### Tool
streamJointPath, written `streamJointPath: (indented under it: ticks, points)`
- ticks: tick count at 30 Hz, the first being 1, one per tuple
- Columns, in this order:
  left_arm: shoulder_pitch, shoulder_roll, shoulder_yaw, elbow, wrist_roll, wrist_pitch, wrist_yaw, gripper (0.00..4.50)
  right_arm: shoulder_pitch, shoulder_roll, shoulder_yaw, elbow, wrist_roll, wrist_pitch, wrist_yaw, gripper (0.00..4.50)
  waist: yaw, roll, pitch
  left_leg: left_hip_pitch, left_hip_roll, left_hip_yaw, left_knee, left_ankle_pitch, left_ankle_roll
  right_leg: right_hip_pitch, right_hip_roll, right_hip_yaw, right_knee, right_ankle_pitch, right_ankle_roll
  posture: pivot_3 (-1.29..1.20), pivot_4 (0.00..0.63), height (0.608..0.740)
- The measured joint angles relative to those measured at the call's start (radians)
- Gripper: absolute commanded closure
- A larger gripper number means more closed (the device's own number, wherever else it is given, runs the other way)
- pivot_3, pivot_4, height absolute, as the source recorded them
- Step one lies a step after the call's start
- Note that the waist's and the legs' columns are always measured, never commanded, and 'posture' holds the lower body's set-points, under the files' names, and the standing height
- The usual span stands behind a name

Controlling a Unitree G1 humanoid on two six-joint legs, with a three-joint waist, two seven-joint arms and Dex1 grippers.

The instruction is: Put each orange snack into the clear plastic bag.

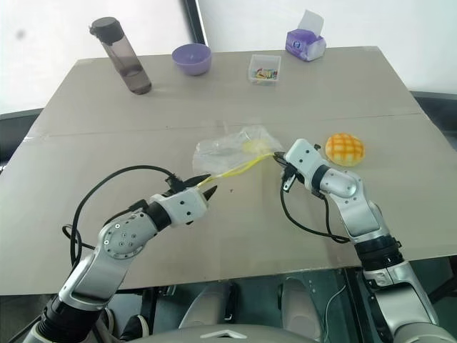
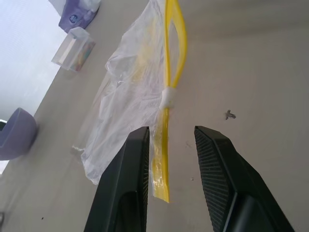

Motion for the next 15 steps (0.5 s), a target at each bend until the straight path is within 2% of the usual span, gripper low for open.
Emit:
streamJointPath:
  ticks: [15]
  points:
    - [-0.035, -0.020, 0.007, 0.042, 0.051, -0.029, 0.024, 2.90, 0.002, 0.000, 0.000, -0.010, 0.000, 0.004, 0.001, 4.50, 0.000, 0.000, 0.000, 0.000, 0.000, 0.000, 0.001, 0.000, 0.000, 0.000, 0.000, 0.000, 0.000, 0.000, 0.000, 0.00, 0.150, 0.740]
